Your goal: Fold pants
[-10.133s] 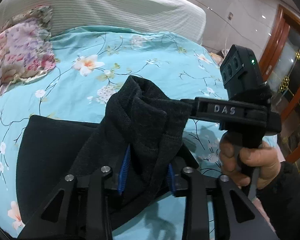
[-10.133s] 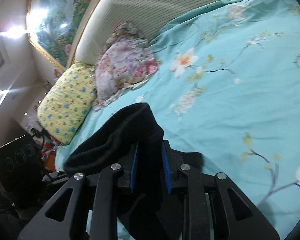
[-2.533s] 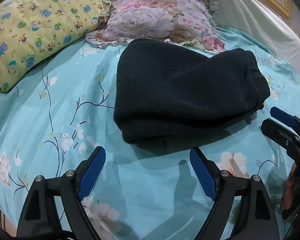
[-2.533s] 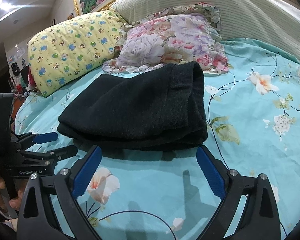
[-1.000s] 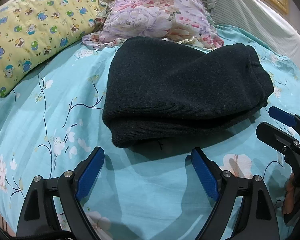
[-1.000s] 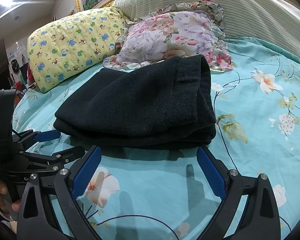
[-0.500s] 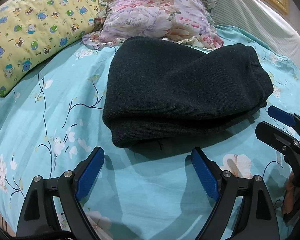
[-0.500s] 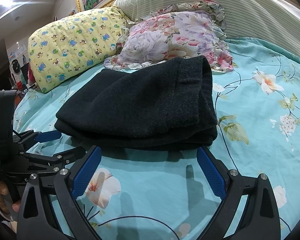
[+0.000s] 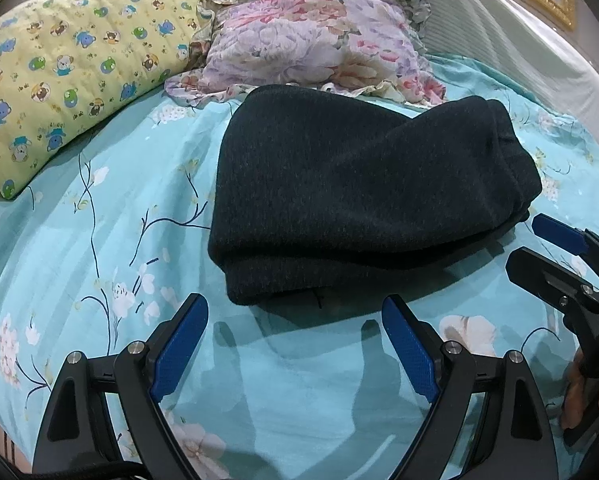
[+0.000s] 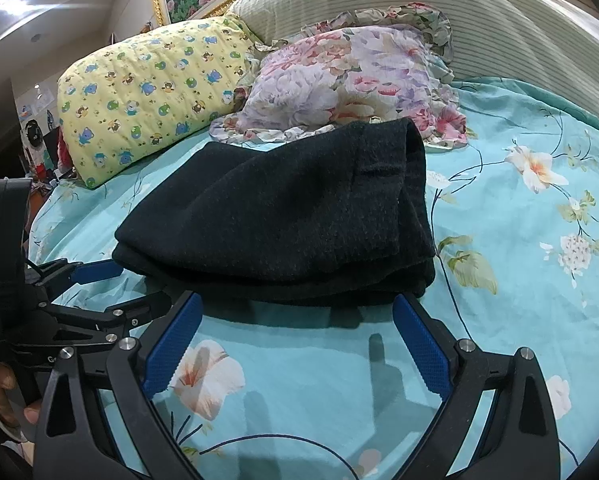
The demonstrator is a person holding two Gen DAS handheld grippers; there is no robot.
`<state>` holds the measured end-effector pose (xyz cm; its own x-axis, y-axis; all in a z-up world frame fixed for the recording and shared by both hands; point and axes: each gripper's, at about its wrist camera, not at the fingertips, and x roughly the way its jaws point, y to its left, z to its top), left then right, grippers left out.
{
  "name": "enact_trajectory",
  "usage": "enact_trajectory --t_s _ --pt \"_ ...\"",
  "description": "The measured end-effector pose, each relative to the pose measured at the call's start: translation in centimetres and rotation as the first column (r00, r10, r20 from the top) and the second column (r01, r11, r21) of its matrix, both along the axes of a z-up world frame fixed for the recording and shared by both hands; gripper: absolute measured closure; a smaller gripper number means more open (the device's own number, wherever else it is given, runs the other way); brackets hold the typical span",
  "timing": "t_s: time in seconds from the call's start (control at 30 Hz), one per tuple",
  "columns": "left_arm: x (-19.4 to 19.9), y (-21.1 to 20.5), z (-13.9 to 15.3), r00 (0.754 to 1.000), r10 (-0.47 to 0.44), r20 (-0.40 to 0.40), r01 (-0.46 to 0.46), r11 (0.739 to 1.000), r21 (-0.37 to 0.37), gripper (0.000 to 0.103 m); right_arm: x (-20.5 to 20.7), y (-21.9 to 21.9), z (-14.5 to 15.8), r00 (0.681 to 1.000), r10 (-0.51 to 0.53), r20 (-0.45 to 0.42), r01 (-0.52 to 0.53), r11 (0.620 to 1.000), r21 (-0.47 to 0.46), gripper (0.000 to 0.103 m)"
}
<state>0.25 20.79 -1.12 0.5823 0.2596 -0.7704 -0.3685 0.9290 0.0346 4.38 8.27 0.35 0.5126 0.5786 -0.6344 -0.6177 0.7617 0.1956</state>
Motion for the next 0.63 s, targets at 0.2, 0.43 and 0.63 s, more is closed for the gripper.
enact_trajectory --t_s 0.2,0.43,0.63 --pt "0.0 0.0 0.6 1.000 0.002 0.016 -0.002 1.000 -0.002 0.014 -0.1 -0.1 0.4 1.000 0.001 0.010 -0.001 1.000 0.001 0.007" --pt "0.5 0.2 1.2 1.000 0.003 0.023 -0.003 1.000 -0.016 0.014 0.2 -0.4 1.1 1.000 0.002 0.024 -0.002 1.000 0.002 0.007" --pt "0.7 0.1 1.6 1.000 -0.001 0.027 0.002 1.000 -0.012 0.014 0.6 -0.5 1.7 1.000 -0.009 0.029 0.008 1.000 0.020 0.007"
